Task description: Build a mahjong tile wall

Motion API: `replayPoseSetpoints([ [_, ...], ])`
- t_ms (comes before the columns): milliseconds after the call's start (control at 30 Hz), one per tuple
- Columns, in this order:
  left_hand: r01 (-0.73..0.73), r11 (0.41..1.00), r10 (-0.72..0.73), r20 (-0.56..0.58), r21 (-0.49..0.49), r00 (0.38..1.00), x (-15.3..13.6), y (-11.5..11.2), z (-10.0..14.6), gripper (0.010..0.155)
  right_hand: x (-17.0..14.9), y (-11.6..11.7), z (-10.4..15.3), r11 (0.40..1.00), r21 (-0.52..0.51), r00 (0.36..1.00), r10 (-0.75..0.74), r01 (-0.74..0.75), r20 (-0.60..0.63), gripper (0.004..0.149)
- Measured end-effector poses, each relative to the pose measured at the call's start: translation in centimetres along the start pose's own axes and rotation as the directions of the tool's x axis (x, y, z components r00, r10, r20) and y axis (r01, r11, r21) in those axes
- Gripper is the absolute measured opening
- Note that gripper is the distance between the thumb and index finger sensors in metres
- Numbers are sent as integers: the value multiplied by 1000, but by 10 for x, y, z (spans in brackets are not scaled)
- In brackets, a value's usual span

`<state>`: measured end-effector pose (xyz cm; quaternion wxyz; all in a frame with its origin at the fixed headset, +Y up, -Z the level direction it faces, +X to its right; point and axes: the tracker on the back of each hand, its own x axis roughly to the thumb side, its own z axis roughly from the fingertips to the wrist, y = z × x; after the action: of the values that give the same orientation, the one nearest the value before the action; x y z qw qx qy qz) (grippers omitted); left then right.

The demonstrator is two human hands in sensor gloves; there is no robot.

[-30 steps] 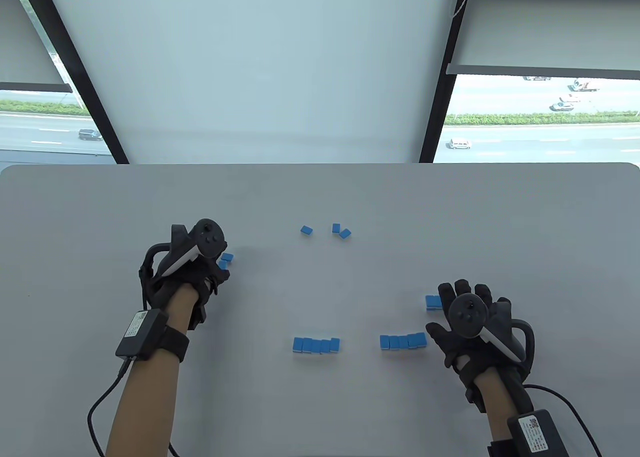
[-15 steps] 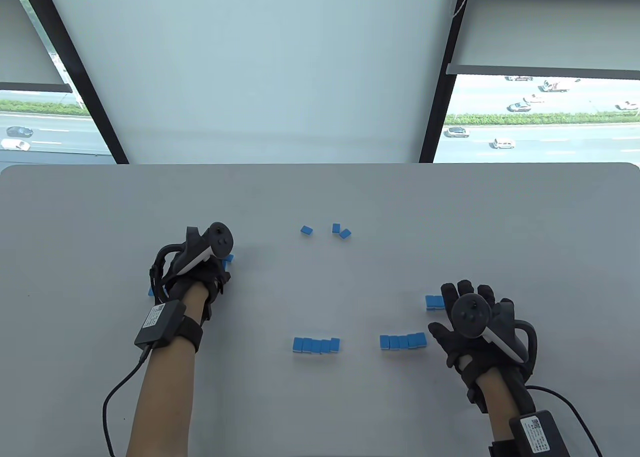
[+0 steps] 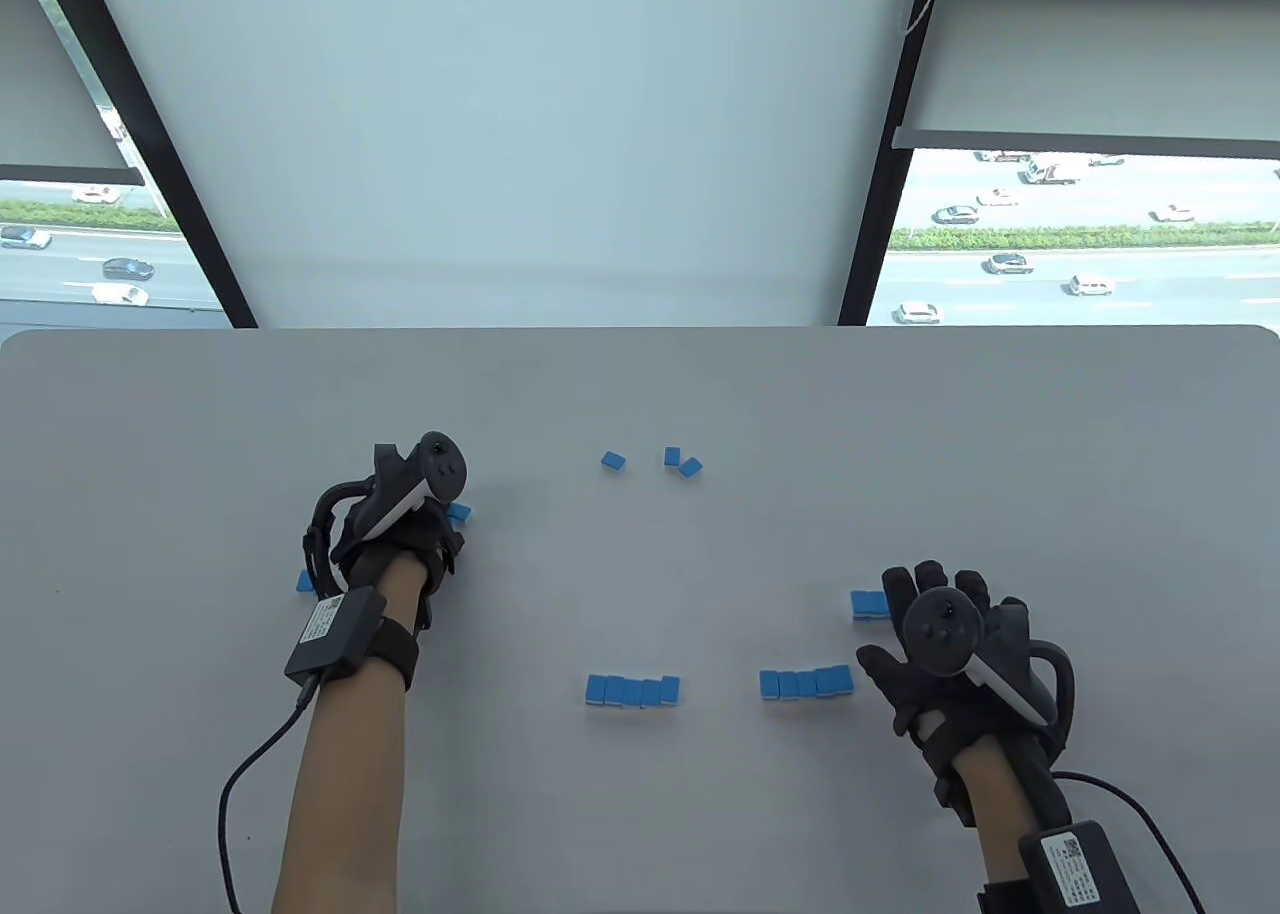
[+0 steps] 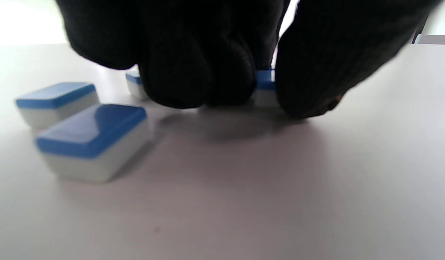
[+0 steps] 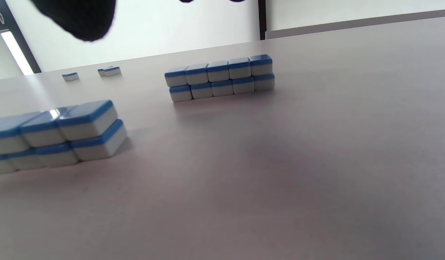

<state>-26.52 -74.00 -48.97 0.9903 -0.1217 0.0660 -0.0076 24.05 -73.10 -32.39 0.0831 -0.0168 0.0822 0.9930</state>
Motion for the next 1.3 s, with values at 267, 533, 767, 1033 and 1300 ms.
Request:
replayPoseSetpoints([
  [267, 12, 1000, -12, 2, 11, 1000, -2, 0, 2, 58, 0, 0, 0, 1000, -2, 1000, -4, 4, -2, 80],
  [533, 23, 998, -25, 29, 63, 999, -16, 20, 23, 59, 0, 0, -1, 1000, 3, 1000, -5, 5, -1, 80],
  [767, -86, 981, 60, 153, 172, 986, -26, 48, 64, 59, 0, -1, -1, 1000, -4, 1000, -12, 12, 1, 80],
  [1033, -202, 937, 91, 357, 286, 930, -10, 47, 125, 59, 0, 0, -2, 1000, -3, 1000, -12, 12, -4, 81],
  [1300, -159, 955, 30, 454, 250, 890, 23, 9, 143, 58, 0, 0, -1, 1000, 0, 1000, -6, 6, -7, 81],
])
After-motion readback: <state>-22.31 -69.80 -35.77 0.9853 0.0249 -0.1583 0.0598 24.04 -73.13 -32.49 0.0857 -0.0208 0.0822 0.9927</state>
